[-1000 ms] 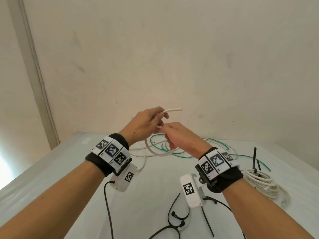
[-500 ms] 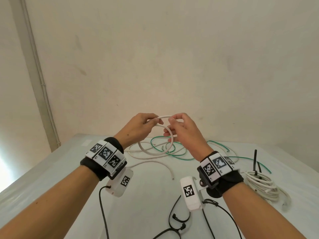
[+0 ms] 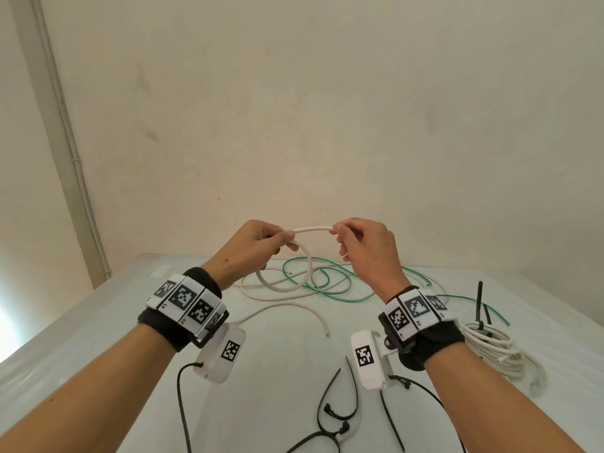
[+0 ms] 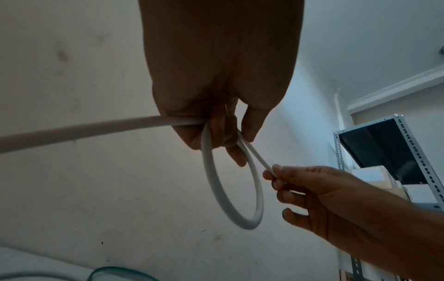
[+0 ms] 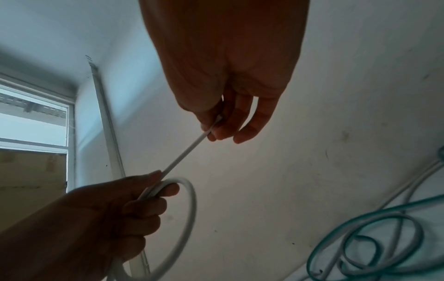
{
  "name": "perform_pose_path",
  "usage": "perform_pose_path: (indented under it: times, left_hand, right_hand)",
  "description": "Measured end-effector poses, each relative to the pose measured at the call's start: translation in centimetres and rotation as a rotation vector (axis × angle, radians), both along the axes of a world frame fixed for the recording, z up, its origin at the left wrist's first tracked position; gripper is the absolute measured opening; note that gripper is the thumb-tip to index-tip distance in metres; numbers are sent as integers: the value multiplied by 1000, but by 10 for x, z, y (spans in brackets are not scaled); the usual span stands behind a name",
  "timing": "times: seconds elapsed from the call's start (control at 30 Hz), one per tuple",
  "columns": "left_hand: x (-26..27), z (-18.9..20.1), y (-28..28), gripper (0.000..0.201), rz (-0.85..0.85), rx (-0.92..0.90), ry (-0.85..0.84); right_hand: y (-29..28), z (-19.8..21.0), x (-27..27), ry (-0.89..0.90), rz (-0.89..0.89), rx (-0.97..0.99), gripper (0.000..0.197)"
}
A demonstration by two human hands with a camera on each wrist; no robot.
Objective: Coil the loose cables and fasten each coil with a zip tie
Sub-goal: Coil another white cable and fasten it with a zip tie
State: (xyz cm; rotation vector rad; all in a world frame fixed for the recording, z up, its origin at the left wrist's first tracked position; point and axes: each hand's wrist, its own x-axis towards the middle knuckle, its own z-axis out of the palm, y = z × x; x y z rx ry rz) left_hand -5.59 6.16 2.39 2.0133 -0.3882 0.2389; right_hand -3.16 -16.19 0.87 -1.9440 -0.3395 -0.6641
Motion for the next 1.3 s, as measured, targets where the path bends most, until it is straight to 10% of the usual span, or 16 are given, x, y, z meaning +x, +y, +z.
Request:
perform_pose_path:
  times: [0.23, 0.4, 0.57, 0.93, 1.3]
  left_hand:
    - [1, 2, 4, 31, 63, -178, 50]
    - [-4, 8, -11, 30, 69, 32, -59]
    - [-5, 10, -19, 34, 53, 129, -91]
    - [-8, -3, -24, 15, -8, -450, 84]
    - [-12, 8, -23, 33, -80, -375, 248]
  right_hand:
    - [3, -14, 2, 181, 82, -163, 23]
    - [21, -1, -11, 210, 183, -393, 22]
    - [41, 7, -14, 366, 378, -56, 29]
    - [41, 2, -23, 683, 654, 685, 26]
    - [32, 9, -28, 567, 549, 413, 30]
